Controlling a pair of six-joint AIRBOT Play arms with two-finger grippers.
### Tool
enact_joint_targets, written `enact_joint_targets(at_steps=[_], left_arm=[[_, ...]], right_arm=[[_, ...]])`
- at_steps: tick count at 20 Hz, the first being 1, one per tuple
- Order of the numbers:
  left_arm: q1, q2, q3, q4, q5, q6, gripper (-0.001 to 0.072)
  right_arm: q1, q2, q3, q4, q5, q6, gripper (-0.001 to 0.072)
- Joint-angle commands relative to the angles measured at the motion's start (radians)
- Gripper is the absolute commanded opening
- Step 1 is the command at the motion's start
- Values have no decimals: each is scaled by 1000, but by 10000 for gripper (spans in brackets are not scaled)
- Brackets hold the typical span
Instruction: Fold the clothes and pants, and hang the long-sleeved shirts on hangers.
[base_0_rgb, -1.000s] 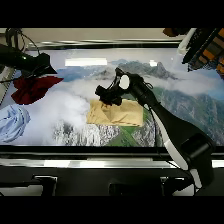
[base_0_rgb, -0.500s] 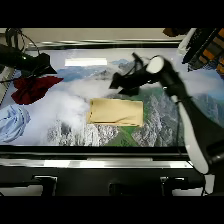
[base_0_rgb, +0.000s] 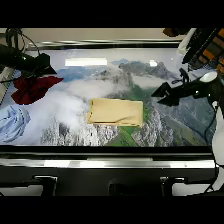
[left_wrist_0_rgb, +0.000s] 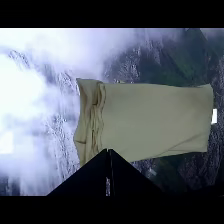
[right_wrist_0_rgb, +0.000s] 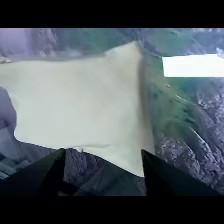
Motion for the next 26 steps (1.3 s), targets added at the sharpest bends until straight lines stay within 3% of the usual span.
enact_joint_targets(at_steps=[1, 6, 10, 13, 14, 15, 18, 26], left_arm=[[1, 0, 0, 0, -16, 1, 17], [1, -2, -4, 0, -19, 0, 17], [1, -4, -21, 0, -19, 1, 18], [1, -5, -24, 0, -19, 1, 17], [1, -5, -24, 0, -19, 1, 18], [1, -5, -24, 0, -22, 2, 17], [1, -5, -24, 0, -26, 12, 18], [1, -5, -24, 0, -31, 28, 18]], right_arm=[[-27, -43, -172, 124, -93, -134, 471], [31, -129, -210, 182, -141, -181, 464], [112, -158, -210, 180, -223, -154, 462], [143, -161, -210, 181, -242, -151, 319], [151, -161, -209, 191, -235, -151, 200], [151, -158, -210, 220, -221, -152, 129], [138, -125, -182, 252, -203, -150, 30], [-24, -101, 137, 114, -219, 79, 30]])
